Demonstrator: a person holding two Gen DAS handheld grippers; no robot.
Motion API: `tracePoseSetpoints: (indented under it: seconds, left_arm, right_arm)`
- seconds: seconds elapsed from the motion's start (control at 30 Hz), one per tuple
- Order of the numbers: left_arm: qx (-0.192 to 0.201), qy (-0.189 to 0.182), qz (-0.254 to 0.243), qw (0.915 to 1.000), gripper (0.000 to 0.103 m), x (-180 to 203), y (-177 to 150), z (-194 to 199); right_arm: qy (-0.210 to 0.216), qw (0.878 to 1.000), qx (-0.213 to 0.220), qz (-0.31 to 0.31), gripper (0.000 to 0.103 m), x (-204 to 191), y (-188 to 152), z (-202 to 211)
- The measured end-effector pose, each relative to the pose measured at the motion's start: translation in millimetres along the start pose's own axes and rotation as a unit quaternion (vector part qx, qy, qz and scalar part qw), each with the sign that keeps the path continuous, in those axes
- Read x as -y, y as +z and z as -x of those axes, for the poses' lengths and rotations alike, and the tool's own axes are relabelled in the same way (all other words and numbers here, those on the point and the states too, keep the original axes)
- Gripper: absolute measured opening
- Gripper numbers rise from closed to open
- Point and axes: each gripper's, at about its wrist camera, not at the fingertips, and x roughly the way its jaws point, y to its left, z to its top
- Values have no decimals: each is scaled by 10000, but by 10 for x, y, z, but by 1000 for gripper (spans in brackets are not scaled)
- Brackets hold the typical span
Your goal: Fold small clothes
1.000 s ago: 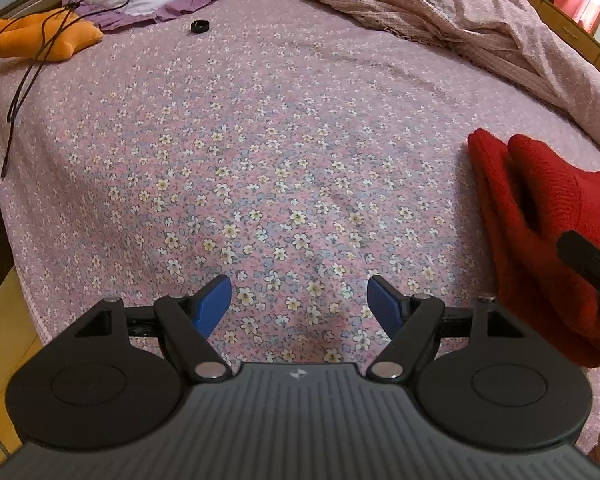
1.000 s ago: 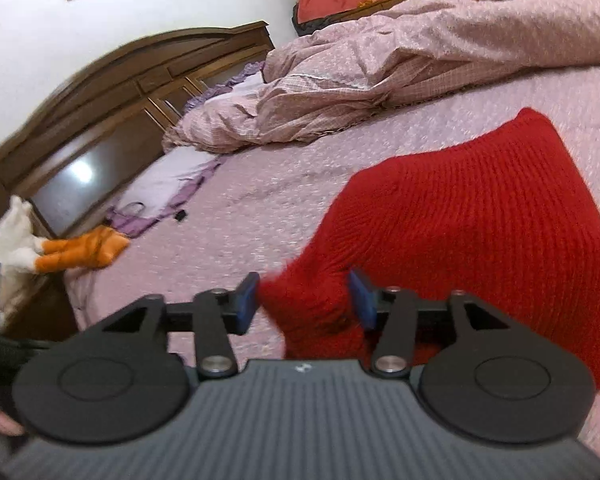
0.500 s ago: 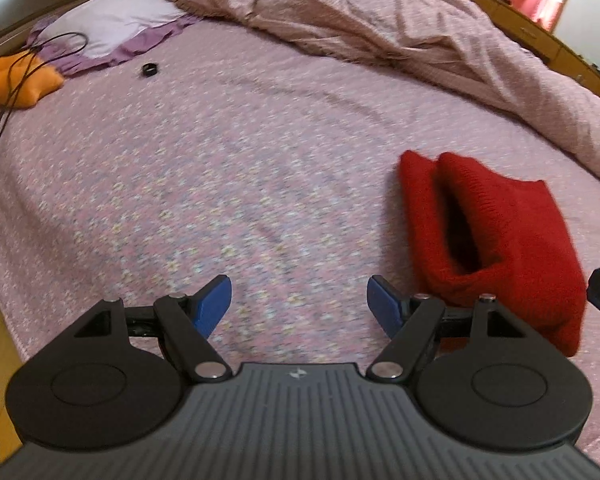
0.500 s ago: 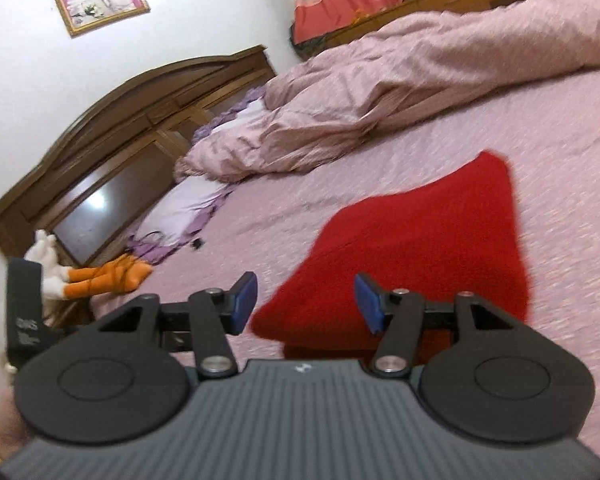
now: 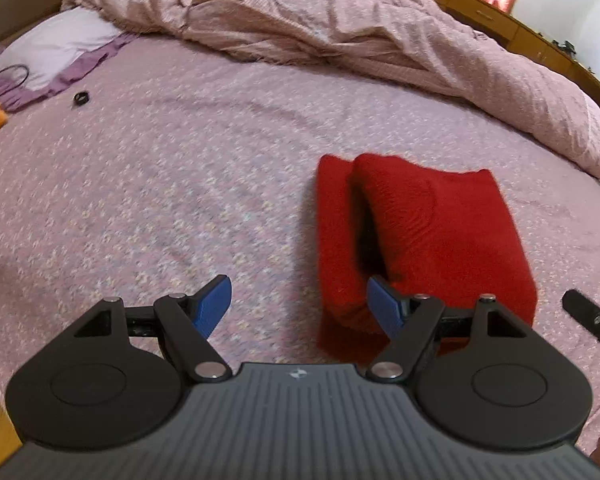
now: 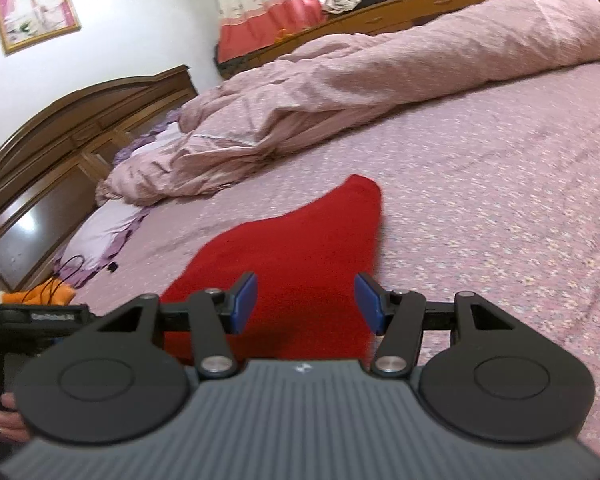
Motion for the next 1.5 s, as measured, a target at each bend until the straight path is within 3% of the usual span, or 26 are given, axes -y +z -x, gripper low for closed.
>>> tracePoseSetpoints:
  seconds: [0.27,0.5,0.73,0.77,0.8,0.9,0.97,1.17,1.3,1.5]
  left_arm:
    - [16,-432,26,9991,79,174,143,-162]
    - [-68,-563,-198,9982,79,368,184,-505]
    - [124,-807,-387,9959,77,474,137,-639]
    - [107,-869,-336,9956,72,467,136,-671]
    - [100,-979,-276,9948,59,453,130,-695]
    - [147,-1175,-93,9929,34,397,125,-697]
    - [289,-1303,-64,9910,27,362,134,-618]
    - [588,-1304,63,9897,23,224,167,-407]
    - [481,-1331,327,9894,23,14,142,-424]
    - [324,-1102,513,9921,24,-208,10,-527]
  right_arm:
    - [-124,9987,-219,-443,58,261,-90,-66]
    - [-189,9976,-276,-608,58,365,-134,-98]
    - [-200,9968,-314,-711,58,423,-163,-139]
    - [-201,9966,-329,-725,58,428,-170,-150]
    - [-202,9965,-342,-738,58,433,-177,-161]
    - [-210,9962,-324,-774,58,444,-190,-194]
    - [-184,9961,-277,-815,58,458,-186,-221]
    - [245,9967,-146,-761,57,417,-158,-380]
    - [774,9946,-260,-641,51,267,-106,-456]
    - [805,9961,-340,-99,51,-50,-80,-519]
